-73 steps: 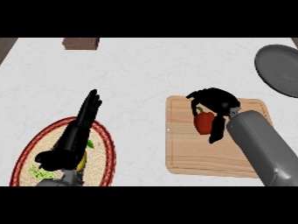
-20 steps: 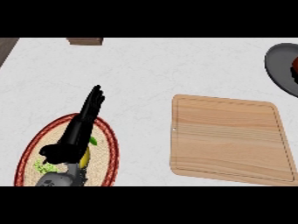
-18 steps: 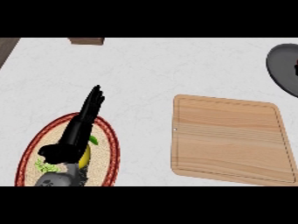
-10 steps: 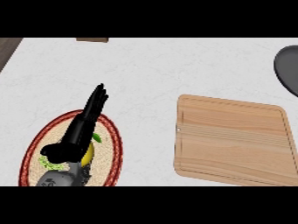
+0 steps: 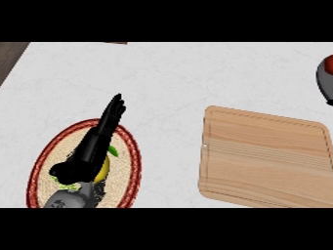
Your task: Pick the bell pepper from the cutting board and place it in the pan
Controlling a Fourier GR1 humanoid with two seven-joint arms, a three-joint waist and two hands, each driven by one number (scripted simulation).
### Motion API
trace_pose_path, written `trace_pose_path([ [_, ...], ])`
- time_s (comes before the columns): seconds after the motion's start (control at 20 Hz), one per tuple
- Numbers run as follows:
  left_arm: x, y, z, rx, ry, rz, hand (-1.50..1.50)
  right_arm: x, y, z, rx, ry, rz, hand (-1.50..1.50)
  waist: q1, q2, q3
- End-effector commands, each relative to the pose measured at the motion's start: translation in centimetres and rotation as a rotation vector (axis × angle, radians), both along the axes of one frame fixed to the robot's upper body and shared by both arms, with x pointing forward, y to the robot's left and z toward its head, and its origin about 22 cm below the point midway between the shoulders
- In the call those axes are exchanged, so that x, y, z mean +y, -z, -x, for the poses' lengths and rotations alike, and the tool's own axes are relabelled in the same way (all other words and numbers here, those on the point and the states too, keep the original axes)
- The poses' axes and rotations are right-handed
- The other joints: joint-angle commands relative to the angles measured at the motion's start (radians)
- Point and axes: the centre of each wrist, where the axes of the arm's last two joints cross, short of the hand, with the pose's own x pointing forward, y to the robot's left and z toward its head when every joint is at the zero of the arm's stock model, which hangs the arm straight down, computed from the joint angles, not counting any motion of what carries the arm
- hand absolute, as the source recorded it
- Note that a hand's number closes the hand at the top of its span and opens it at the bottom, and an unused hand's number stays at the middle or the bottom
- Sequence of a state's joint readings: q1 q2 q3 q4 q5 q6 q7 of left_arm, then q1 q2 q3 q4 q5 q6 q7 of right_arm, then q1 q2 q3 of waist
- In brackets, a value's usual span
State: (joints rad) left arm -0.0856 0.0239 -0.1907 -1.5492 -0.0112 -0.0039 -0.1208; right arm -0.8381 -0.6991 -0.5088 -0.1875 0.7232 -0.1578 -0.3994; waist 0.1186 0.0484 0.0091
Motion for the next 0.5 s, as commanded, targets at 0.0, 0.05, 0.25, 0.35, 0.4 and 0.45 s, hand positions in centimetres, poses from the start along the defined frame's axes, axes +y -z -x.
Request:
trace_pose_path([
  [0.0, 0.0, -0.2, -0.1, -0.006, 0.001, -0.002, 0.00, 1.7, 0.7, -1.0, -0.015, -0.043, -0.075, -1.50, 0.003, 0.003, 0.002],
  [0.05, 0.3, -0.5, -0.5, -0.016, -0.004, -0.003, 0.00, 0.5, -0.7, -0.8, -0.046, -0.063, -0.093, -1.50, -0.007, 0.001, 0.002],
  [0.25, 0.4, -0.1, 0.0, -0.008, -0.009, -0.003, 0.00, 0.9, -0.9, -1.1, -0.259, -0.030, -0.223, -1.50, -0.022, -0.004, 0.003],
  [0.35, 0.2, 0.0, -0.1, -0.004, -0.016, -0.003, 0.00, 0.9, -1.1, -1.2, -0.309, -0.020, -0.278, -1.50, -0.028, -0.005, 0.002],
  [0.4, 0.8, -0.2, 0.2, 0.005, -0.020, -0.003, 0.00, -0.1, -1.0, -0.5, -0.306, -0.020, -0.315, -1.50, -0.029, -0.009, 0.002],
  [0.45, 0.5, 0.2, 0.1, 0.003, -0.039, 0.002, 0.00, -1.4, -2.6, -0.1, -0.315, -0.040, -0.345, -1.50, -0.041, -0.011, 0.001],
])
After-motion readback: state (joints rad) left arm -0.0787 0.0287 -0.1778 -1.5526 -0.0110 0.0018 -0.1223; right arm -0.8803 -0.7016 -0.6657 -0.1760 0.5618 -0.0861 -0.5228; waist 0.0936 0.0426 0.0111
